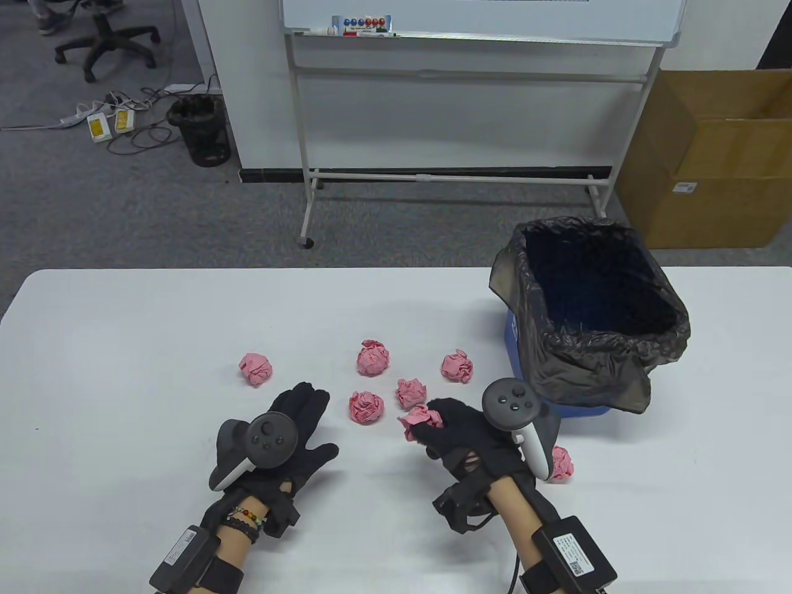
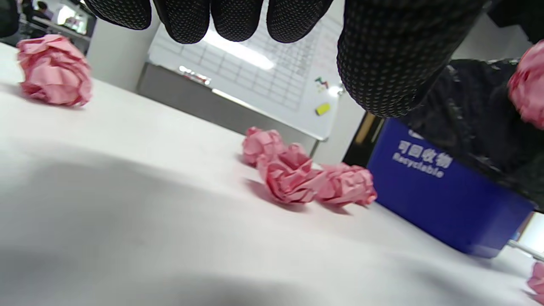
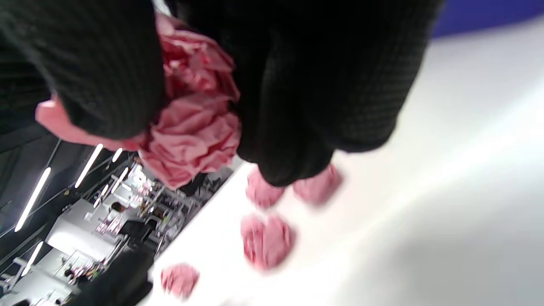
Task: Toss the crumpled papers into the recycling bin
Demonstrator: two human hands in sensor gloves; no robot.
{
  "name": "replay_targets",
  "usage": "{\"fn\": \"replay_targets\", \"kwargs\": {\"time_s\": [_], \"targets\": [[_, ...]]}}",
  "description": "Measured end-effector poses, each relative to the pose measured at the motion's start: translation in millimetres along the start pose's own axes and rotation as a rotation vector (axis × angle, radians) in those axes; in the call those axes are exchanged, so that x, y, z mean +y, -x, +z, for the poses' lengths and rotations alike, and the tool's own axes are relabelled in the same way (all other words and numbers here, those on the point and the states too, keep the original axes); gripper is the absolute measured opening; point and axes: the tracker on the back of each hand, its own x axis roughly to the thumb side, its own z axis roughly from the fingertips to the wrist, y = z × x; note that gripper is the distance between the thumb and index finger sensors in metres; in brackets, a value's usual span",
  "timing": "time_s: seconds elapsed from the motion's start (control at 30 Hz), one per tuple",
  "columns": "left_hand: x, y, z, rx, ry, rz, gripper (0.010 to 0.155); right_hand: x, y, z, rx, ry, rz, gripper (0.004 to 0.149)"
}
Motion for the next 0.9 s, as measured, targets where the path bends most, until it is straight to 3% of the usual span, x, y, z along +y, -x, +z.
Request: {"fn": "replay_targets", "kwargs": {"time_s": [0.27, 0.43, 0.57, 0.67, 0.77, 0.9], "targets": [[-3.0, 6.9, -2.3, 0.025, 0.026, 0.028, 0.085, -96.9, -60.8, -12.8, -0.077, 0.39, -0.041, 0.071], [-4.0, 5.0, -2.8, 0.02, 0.038, 0.024, 0.085, -151.5, -78.5, -11.8, -0.048, 0.755, 0.13, 0.071], [-4.7, 4.3, -3.2, 0.016, 0.037, 0.028, 0.085, -173.7, -76.7, -12.0, -0.003, 0.942, 0.354, 0.071], [-5.5, 4.5, -3.4, 0.013, 0.037, 0.029, 0.085, -180.9, -68.5, -17.4, 0.076, 0.989, 0.451, 0.073], [-6.0, 4.1, -3.8, 0.015, 0.041, 0.029, 0.086, -180.9, -54.5, -30.3, 0.229, 0.827, 0.518, 0.098], [-5.9, 3.4, -4.0, 0.015, 0.043, 0.031, 0.086, -171.4, -51.2, -34.0, 0.216, 0.731, 0.562, 0.104]]}}
